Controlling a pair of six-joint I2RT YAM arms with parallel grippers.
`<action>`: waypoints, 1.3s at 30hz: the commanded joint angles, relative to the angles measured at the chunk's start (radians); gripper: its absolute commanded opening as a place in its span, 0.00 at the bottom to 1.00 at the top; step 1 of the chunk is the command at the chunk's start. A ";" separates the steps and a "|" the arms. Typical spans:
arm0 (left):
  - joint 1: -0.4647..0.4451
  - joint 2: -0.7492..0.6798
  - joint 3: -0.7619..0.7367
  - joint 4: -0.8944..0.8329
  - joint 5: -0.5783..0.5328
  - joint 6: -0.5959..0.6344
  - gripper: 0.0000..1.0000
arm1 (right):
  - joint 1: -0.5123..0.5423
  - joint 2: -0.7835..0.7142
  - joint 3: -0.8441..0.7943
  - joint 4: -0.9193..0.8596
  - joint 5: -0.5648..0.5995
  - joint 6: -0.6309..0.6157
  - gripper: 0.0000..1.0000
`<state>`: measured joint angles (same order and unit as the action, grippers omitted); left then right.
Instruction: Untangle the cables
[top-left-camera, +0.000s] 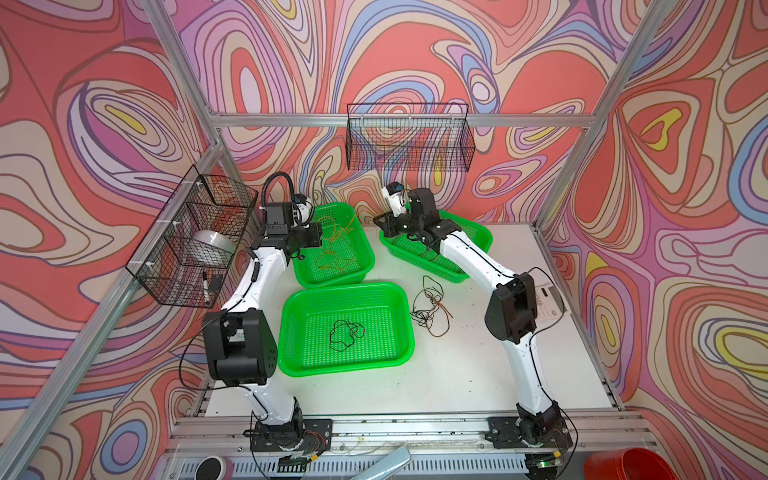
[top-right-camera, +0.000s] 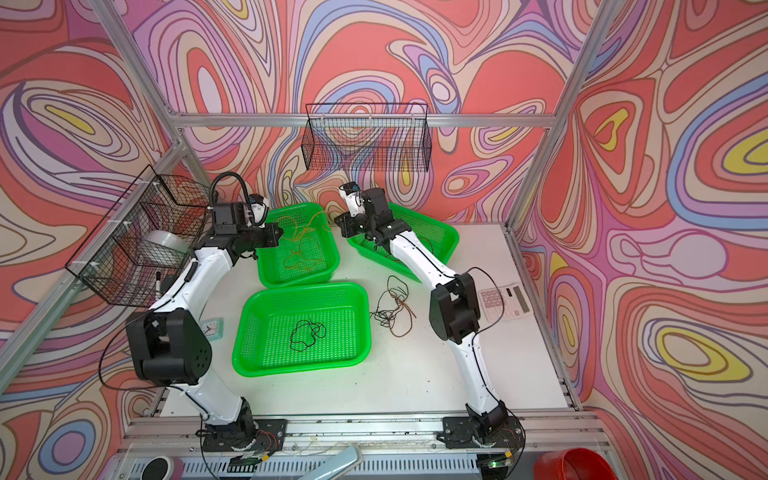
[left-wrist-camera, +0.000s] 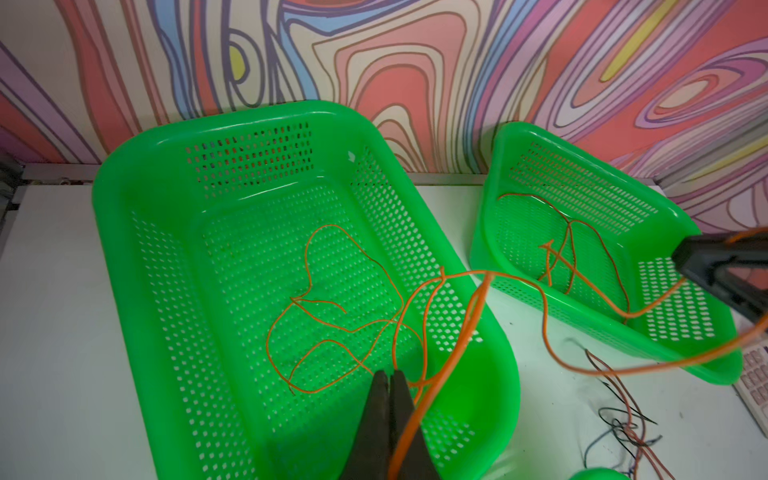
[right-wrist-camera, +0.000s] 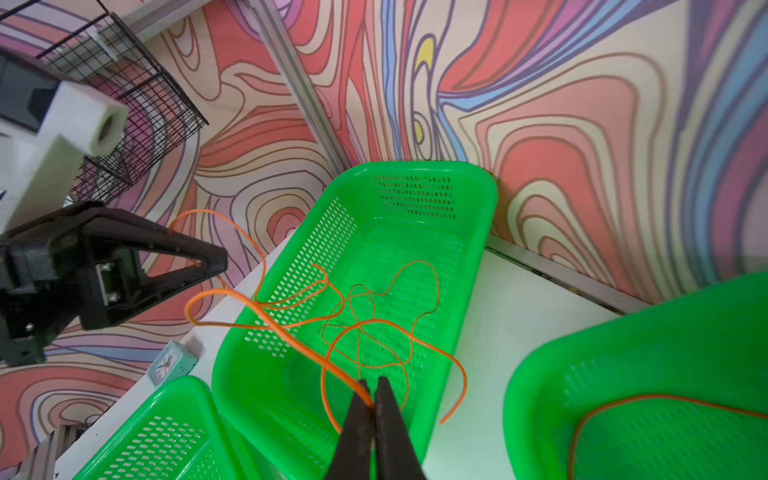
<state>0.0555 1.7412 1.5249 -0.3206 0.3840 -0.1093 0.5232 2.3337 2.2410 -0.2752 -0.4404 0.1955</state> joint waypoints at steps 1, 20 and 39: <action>0.024 0.078 0.078 -0.010 -0.022 0.008 0.00 | 0.006 0.101 0.061 0.109 -0.065 0.065 0.00; 0.059 0.330 0.223 -0.044 -0.088 0.013 0.00 | 0.060 0.233 0.008 0.208 0.061 0.011 0.33; -0.004 0.102 0.050 -0.024 -0.106 0.010 0.96 | 0.051 -0.554 -0.766 0.092 0.420 0.000 0.56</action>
<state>0.0883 1.9400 1.6070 -0.3477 0.3046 -0.1158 0.5816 1.8359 1.6318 -0.0864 -0.1513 0.1772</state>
